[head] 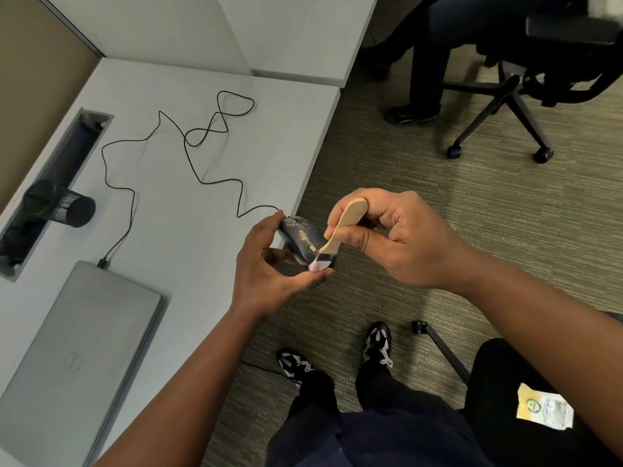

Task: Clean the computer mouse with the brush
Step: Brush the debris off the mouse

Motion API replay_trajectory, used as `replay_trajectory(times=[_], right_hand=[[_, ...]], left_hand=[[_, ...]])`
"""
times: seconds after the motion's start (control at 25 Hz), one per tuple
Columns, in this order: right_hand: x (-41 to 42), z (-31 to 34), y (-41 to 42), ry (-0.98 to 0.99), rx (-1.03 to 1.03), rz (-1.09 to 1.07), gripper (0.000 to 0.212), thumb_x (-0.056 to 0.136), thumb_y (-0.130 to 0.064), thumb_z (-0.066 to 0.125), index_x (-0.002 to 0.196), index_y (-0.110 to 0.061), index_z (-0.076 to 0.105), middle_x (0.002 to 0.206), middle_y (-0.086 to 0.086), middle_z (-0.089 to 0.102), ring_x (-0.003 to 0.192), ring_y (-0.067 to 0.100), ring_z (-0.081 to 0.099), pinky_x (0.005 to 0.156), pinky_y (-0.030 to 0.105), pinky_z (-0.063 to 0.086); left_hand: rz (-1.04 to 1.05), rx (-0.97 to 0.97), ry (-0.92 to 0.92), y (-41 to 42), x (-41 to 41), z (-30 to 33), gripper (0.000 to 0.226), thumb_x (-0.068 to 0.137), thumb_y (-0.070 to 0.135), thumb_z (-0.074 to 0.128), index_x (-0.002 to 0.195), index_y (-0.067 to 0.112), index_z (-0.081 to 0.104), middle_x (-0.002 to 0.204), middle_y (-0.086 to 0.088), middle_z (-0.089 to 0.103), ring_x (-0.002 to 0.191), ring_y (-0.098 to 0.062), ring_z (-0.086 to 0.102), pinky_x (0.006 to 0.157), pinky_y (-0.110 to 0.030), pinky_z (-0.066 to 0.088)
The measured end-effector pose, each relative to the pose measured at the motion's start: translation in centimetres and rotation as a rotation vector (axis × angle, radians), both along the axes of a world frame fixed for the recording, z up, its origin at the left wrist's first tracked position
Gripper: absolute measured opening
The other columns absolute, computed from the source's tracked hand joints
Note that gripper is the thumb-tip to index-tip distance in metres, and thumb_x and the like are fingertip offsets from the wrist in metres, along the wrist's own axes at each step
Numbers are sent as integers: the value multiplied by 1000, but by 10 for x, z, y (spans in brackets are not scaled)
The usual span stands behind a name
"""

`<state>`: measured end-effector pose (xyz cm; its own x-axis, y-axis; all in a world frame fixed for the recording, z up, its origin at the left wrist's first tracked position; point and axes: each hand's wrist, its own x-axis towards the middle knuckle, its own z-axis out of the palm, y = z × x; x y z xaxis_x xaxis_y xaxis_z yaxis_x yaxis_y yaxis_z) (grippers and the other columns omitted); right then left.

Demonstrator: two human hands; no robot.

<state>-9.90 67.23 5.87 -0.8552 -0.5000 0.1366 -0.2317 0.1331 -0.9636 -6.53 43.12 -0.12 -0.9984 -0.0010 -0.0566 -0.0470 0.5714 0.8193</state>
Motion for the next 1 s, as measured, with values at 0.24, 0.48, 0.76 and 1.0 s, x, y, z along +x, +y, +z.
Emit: replay_trajectory(times=[0.24, 0.48, 0.76, 1.0], right_hand=[[-3, 5, 6, -3, 28, 3, 7, 98, -9, 67, 103, -7, 70, 98, 2, 73, 94, 21, 70, 84, 35, 59], [-6, 2, 12, -1, 62, 16, 5, 97, -9, 68, 102, -9, 70, 99, -2, 72, 93, 20, 70, 83, 38, 59], [-12, -3, 23, -32, -3, -81, 11, 95, -15, 66, 102, -7, 69, 96, 9, 73, 90, 30, 70, 80, 52, 58], [-4, -4, 2, -48, -272, -108, 12, 94, 1, 66, 106, 3, 66, 102, 23, 71, 94, 31, 72, 83, 37, 60]], left_hand=[[6, 43, -4, -1, 0, 0, 121, 49, 80, 87, 151, 25, 52, 144, 14, 53, 112, -9, 69, 80, -11, 56], [7, 46, 9, -2, 0, -1, 117, 50, 68, 91, 151, 24, 52, 144, 13, 54, 115, -15, 69, 82, -11, 56], [15, 112, -5, -5, -4, -5, 115, 50, 59, 98, 151, 23, 54, 148, 7, 57, 119, -14, 69, 90, -15, 57], [24, 161, -36, -6, -7, -6, 121, 46, 77, 91, 147, 21, 57, 144, 4, 63, 118, -6, 70, 94, -18, 57]])
